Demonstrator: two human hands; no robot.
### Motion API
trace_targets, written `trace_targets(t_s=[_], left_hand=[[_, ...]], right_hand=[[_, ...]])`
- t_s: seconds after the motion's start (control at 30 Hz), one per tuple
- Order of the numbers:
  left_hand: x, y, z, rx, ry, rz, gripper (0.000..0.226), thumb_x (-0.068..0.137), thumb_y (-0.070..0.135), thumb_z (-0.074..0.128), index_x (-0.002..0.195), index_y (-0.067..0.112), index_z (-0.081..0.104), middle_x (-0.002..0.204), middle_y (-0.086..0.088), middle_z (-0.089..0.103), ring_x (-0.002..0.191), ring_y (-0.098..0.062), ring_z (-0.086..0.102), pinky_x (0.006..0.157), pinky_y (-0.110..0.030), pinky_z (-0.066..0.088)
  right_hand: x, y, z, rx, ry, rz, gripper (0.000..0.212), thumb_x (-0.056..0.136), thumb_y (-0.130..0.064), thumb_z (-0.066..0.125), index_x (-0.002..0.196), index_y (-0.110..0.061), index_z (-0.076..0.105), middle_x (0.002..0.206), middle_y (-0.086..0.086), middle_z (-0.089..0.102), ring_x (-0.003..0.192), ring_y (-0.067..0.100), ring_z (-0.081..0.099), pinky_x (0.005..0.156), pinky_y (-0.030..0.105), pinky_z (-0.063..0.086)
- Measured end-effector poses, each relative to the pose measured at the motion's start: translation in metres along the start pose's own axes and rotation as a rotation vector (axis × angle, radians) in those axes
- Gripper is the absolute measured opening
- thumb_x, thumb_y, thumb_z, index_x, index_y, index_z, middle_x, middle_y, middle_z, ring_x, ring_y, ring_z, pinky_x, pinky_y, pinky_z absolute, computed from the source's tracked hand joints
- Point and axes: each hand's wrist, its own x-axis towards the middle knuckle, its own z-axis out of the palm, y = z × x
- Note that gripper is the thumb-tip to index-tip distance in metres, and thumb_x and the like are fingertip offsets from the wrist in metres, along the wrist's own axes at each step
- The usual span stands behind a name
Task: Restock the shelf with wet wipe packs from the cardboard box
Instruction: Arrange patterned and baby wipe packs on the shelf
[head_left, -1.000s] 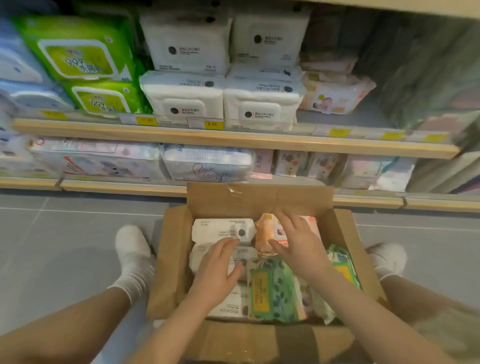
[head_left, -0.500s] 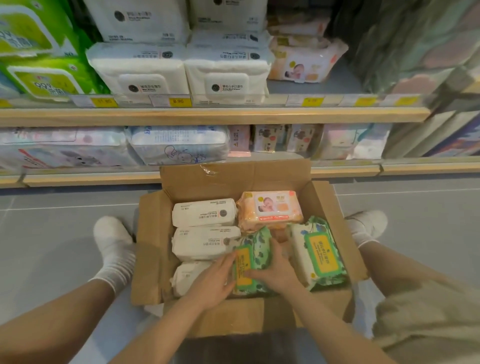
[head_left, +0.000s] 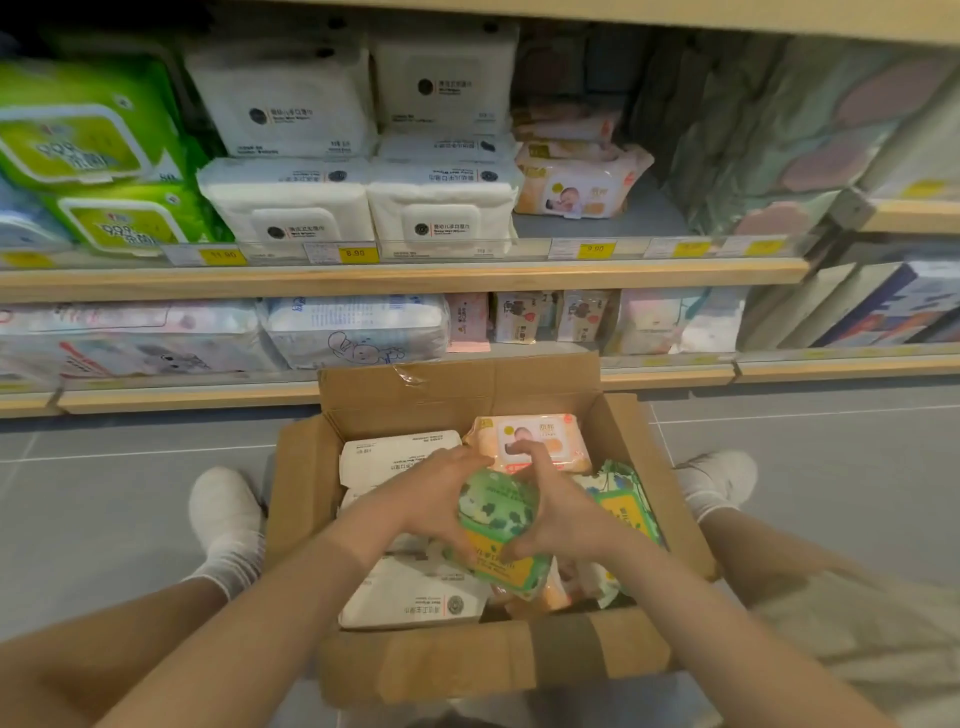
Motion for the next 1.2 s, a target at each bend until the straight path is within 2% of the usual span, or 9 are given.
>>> trace_targets(t_s=[0.1,0.3,0.5,0.6,0.7,0.77,0.93,1.07,1.2], left_hand=[[-0.002,0.011,-0.007,-0.025,0.112,0.032,0.098,0.046,0.045,0.089,0.129,0.021,0.043,0.12,0.005,0.044,0.111,-0.012,0.041,0.096,-0.027,0.038],[-0.002,0.009,-0.011,-0.156,0.262,-0.024,0.096,0.041,0.048,0.089,0.123,0.022,0.048,0.107,0.008,0.047,0.1,-0.01,0.047,0.077,-0.021,0.037],[-0.001,0.017,-0.016,-0.1,0.226,-0.057,0.104,0.042,0.059,0.084,0.129,0.022,0.04,0.119,0.008,0.045,0.113,-0.013,0.043,0.088,-0.029,0.038],[0.008,0.034,-0.022,0.202,0.147,0.018,0.107,0.047,0.065,0.077,0.135,0.023,0.033,0.129,0.005,0.046,0.118,-0.017,0.043,0.102,-0.042,0.035],[0.02,0.042,-0.018,0.103,0.045,0.039,0.106,0.046,0.059,0.08,0.135,0.03,0.03,0.126,0.006,0.05,0.11,-0.016,0.05,0.091,-0.037,0.046],[0.021,0.037,-0.008,0.029,0.056,0.023,0.104,0.044,0.06,0.079,0.132,0.032,0.031,0.122,0.007,0.051,0.106,-0.014,0.051,0.087,-0.037,0.048],[0.018,0.016,0.013,-0.035,0.115,-0.051,0.106,0.049,0.052,0.082,0.137,0.024,0.031,0.125,0.008,0.049,0.11,-0.014,0.05,0.089,-0.034,0.046],[0.018,-0.002,0.024,-0.02,0.069,-0.098,0.108,0.046,0.052,0.081,0.138,0.027,0.031,0.119,0.008,0.052,0.107,-0.013,0.049,0.086,-0.03,0.044],[0.019,-0.011,0.03,-0.056,0.032,-0.114,0.106,0.042,0.054,0.08,0.134,0.028,0.035,0.108,0.012,0.05,0.099,-0.008,0.05,0.083,-0.029,0.046]], right_hand=[[-0.002,-0.011,-0.014,-0.092,0.027,-0.06,0.1,0.052,-0.027,0.09,0.127,-0.035,0.023,0.118,-0.006,0.047,0.096,0.01,0.055,0.077,0.025,0.05],[-0.007,-0.004,-0.039,-0.249,0.11,-0.167,0.112,0.052,-0.043,0.089,0.144,-0.03,0.025,0.137,-0.009,0.034,0.127,0.009,0.031,0.107,0.028,0.03],[-0.013,0.009,-0.051,0.082,0.164,-0.073,0.081,0.049,-0.015,0.093,0.117,-0.026,0.049,0.107,-0.003,0.061,0.097,0.009,0.062,0.077,0.027,0.055],[-0.013,0.008,-0.052,0.115,0.164,-0.098,0.077,0.047,-0.013,0.093,0.111,-0.024,0.052,0.102,-0.004,0.062,0.094,0.009,0.063,0.075,0.029,0.057],[-0.016,0.011,-0.045,0.107,0.155,-0.098,0.08,0.051,-0.015,0.092,0.117,-0.027,0.049,0.105,-0.009,0.059,0.096,0.004,0.06,0.075,0.018,0.053],[-0.02,0.02,-0.045,0.149,0.161,-0.073,0.083,0.056,-0.018,0.091,0.125,-0.031,0.046,0.114,-0.009,0.057,0.103,0.004,0.057,0.084,0.023,0.052],[-0.039,0.07,-0.057,-0.133,0.417,0.235,0.087,0.065,-0.05,0.079,0.137,-0.024,0.037,0.131,-0.005,0.048,0.118,0.015,0.048,0.096,0.033,0.045],[-0.049,0.086,-0.039,-0.278,0.311,0.564,0.097,0.058,-0.067,0.074,0.134,-0.017,0.038,0.127,0.004,0.048,0.112,0.02,0.051,0.091,0.034,0.048],[-0.037,0.082,-0.022,-0.205,0.336,0.516,0.094,0.063,-0.054,0.08,0.136,-0.022,0.03,0.131,0.005,0.039,0.118,0.022,0.046,0.089,0.03,0.042]])
